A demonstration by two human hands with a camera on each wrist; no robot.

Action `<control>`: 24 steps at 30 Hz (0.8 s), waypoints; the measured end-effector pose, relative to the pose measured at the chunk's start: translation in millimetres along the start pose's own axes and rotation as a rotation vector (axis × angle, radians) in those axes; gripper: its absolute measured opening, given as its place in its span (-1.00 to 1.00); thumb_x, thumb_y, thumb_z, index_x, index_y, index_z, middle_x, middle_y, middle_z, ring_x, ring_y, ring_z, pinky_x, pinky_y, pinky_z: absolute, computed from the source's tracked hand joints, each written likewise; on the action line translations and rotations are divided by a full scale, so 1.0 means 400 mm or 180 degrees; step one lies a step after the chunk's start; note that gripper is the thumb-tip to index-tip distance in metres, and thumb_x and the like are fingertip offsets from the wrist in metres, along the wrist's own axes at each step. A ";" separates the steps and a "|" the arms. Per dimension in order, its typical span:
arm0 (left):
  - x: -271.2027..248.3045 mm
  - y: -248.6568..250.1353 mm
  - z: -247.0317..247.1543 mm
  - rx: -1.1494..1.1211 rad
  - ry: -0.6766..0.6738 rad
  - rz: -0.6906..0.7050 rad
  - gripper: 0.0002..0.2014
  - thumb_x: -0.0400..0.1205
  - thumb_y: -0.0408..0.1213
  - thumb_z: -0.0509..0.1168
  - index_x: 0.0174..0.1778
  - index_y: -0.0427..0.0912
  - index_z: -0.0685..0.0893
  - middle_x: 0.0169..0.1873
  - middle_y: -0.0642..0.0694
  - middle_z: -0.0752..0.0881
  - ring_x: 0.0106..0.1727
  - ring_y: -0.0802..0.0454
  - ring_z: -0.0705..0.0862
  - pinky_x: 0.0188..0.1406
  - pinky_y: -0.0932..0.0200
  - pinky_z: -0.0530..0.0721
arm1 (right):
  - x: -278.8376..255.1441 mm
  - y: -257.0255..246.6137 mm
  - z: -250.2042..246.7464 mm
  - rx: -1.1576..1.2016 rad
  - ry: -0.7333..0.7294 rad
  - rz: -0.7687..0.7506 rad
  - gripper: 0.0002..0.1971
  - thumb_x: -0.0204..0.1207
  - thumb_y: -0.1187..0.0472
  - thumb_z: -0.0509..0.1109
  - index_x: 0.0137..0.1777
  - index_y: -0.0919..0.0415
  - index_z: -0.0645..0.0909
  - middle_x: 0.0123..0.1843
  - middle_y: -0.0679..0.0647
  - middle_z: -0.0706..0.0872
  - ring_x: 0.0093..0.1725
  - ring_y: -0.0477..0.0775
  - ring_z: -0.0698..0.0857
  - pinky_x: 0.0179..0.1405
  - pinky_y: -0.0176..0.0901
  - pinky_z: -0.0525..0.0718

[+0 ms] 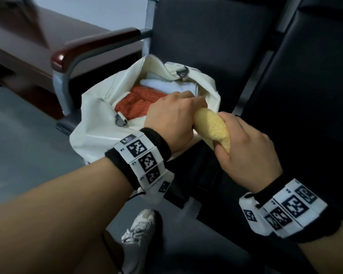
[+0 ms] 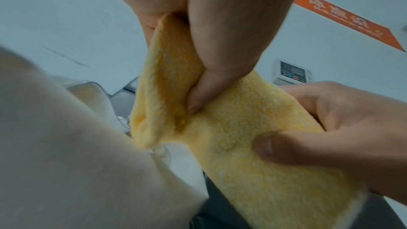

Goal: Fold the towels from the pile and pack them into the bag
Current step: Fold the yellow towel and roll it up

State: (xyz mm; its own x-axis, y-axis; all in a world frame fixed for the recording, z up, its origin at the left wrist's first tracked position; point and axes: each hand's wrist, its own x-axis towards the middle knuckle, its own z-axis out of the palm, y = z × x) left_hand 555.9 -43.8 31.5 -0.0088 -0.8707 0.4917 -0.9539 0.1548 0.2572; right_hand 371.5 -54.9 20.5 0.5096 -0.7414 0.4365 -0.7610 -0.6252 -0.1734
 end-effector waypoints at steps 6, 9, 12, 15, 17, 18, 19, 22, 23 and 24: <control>0.001 -0.084 0.013 -0.0125 0.0301 -0.0318 -0.57 0.46 -0.43 0.35 0.20 0.07 0.76 0.02 -0.01 0.74 0.11 -0.20 0.66 -0.02 -0.11 0.63 | 0.078 -0.046 0.019 -0.0182 -0.0155 -0.0165 -0.40 0.44 0.19 0.51 0.50 0.17 0.49 0.23 0.12 0.72 0.02 0.36 0.71 -0.16 0.12 0.66; 0.021 -0.104 0.022 -0.0056 0.0521 -0.0336 -0.57 0.42 -0.43 0.36 0.16 0.07 0.77 0.03 -0.02 0.74 0.14 -0.24 0.61 0.08 -0.14 0.57 | 0.103 -0.049 0.026 -0.0250 -0.0178 -0.0180 -0.43 0.46 0.18 0.49 0.48 0.16 0.48 0.23 0.09 0.71 0.01 0.33 0.72 -0.20 0.04 0.58; 0.038 -0.121 0.030 -0.0056 0.0486 -0.0441 -0.55 0.42 -0.42 0.34 0.18 0.10 0.76 0.03 0.00 0.73 0.15 -0.23 0.60 0.12 -0.17 0.57 | 0.139 -0.051 0.022 -0.0362 -0.0294 -0.0198 -0.46 0.48 0.16 0.46 0.47 0.13 0.47 0.21 0.07 0.71 0.04 0.32 0.71 -0.17 0.05 0.59; 0.051 -0.138 0.030 -0.0114 0.0270 -0.0590 -0.54 0.44 -0.41 0.36 0.20 0.12 0.74 0.04 -0.01 0.73 0.13 -0.22 0.61 0.08 -0.16 0.59 | 0.179 -0.062 0.016 -0.0660 -0.0600 -0.0205 -0.48 0.55 0.12 0.39 0.50 0.08 0.41 0.27 0.07 0.68 0.12 0.29 0.69 -0.15 0.01 0.49; 0.070 -0.146 0.022 -0.0160 0.0110 -0.0660 -0.58 0.46 -0.34 0.41 0.21 0.14 0.73 0.06 -0.01 0.73 0.14 -0.22 0.61 0.09 -0.16 0.60 | 0.210 -0.068 0.002 -0.0873 -0.0769 -0.0253 -0.53 0.60 0.10 0.32 0.49 0.07 0.36 0.29 0.05 0.65 0.15 0.27 0.69 -0.17 -0.01 0.39; 0.086 -0.149 0.015 -0.0164 0.0038 -0.0667 -0.59 0.47 -0.31 0.42 0.22 0.15 0.72 0.07 -0.01 0.73 0.16 -0.23 0.61 0.12 -0.18 0.60 | 0.230 -0.068 -0.007 -0.0958 -0.0798 -0.0289 -0.56 0.62 0.10 0.29 0.48 0.07 0.34 0.29 0.05 0.65 0.16 0.27 0.69 -0.18 -0.01 0.38; 0.106 -0.152 0.005 -0.0151 -0.0024 -0.0659 -0.58 0.47 -0.28 0.41 0.24 0.15 0.72 0.08 -0.02 0.74 0.16 -0.24 0.62 0.14 -0.18 0.61 | 0.254 -0.066 -0.014 -0.1020 -0.0789 -0.0318 -0.57 0.63 0.10 0.28 0.47 0.07 0.34 0.29 0.04 0.65 0.17 0.27 0.70 -0.18 -0.02 0.38; 0.180 -0.170 -0.027 -0.0069 -0.0134 -0.0588 -0.57 0.44 -0.19 0.33 0.24 0.19 0.73 0.07 -0.06 0.77 0.16 -0.26 0.67 0.11 -0.14 0.66 | 0.321 -0.060 -0.028 -0.1045 -0.0761 -0.0285 -0.58 0.64 0.10 0.27 0.48 0.08 0.35 0.29 0.04 0.66 0.15 0.30 0.70 -0.19 -0.02 0.39; 0.201 -0.179 -0.035 -0.0045 -0.0185 -0.0598 -0.57 0.45 -0.21 0.33 0.23 0.21 0.73 0.06 -0.06 0.78 0.17 -0.24 0.68 0.05 -0.07 0.65 | 0.339 -0.061 -0.031 -0.1007 -0.0771 -0.0262 -0.60 0.64 0.11 0.27 0.45 0.08 0.36 0.28 0.04 0.66 0.14 0.32 0.70 -0.19 -0.01 0.41; 0.219 -0.189 -0.040 0.0002 -0.0243 -0.0618 -0.57 0.46 -0.26 0.33 0.22 0.22 0.72 0.06 -0.07 0.77 0.18 -0.22 0.68 -0.03 0.00 0.60 | 0.356 -0.061 -0.032 -0.0976 -0.0775 -0.0254 -0.62 0.63 0.11 0.27 0.43 0.09 0.37 0.26 0.06 0.66 0.12 0.34 0.70 -0.19 0.00 0.42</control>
State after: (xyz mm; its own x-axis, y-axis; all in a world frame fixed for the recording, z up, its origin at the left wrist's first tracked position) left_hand 631.8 -124.5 68.4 0.1525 -0.9170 0.3685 -0.9401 -0.0195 0.3404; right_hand 457.6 -142.2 98.1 0.6243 -0.7526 0.2097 -0.7809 -0.6087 0.1403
